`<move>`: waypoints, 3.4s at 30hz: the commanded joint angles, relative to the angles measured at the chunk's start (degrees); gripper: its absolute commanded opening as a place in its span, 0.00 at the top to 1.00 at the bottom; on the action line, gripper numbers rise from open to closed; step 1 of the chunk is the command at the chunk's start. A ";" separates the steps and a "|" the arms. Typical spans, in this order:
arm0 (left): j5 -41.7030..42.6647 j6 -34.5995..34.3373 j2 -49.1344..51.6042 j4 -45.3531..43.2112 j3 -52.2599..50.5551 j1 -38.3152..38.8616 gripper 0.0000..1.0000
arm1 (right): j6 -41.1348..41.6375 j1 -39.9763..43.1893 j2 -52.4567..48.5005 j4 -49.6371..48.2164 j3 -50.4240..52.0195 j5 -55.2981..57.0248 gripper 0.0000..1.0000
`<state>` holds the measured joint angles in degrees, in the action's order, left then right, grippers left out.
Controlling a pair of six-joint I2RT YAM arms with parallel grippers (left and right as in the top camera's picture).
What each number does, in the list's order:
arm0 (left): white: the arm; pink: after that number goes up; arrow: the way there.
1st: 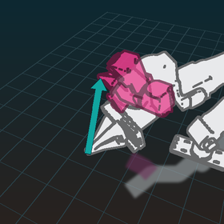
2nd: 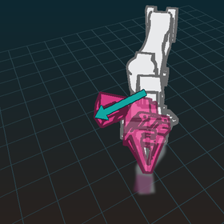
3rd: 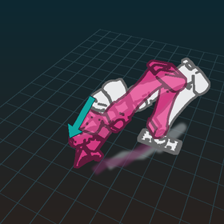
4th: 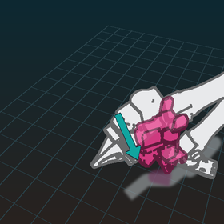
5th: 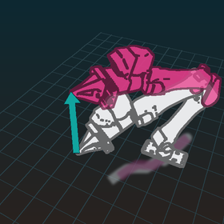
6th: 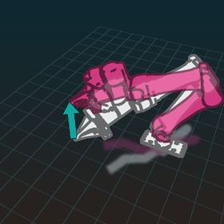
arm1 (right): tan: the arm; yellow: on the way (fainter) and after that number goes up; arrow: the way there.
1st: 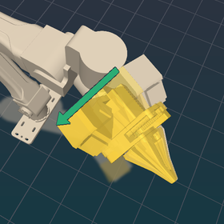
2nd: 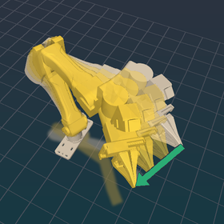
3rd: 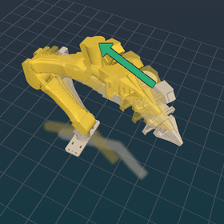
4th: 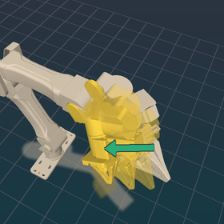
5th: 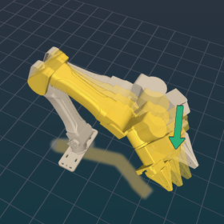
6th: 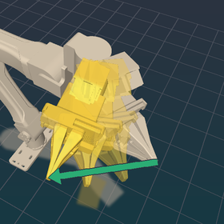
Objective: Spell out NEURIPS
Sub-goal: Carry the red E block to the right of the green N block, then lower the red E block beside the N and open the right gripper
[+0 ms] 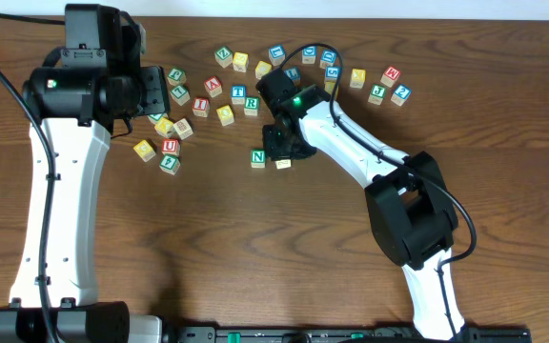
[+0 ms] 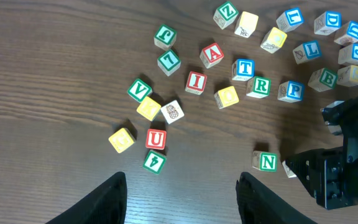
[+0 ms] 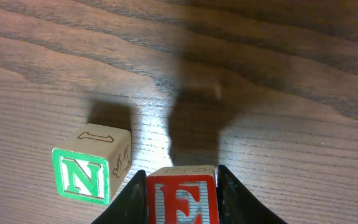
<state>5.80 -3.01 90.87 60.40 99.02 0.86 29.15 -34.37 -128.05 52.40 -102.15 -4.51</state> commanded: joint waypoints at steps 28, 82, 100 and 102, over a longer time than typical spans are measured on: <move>-0.50 -0.31 -0.17 0.22 0.28 0.04 0.44 | 1.03 -0.15 -0.87 -1.16 -0.28 -3.02 0.65; -0.50 -0.31 -0.17 0.22 0.28 0.04 0.44 | 5.62 2.12 5.88 -5.92 12.81 -2.97 0.74; -0.50 -0.31 -0.20 0.22 0.28 0.04 0.44 | 6.62 1.64 5.86 -9.49 12.83 -3.17 0.74; -0.50 -0.31 -0.20 0.22 0.28 0.04 0.44 | 6.49 1.64 5.86 -9.79 12.83 -3.17 0.75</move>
<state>5.80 -3.01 90.87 60.40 99.02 0.86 35.16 -32.42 -122.13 42.94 -89.80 -7.70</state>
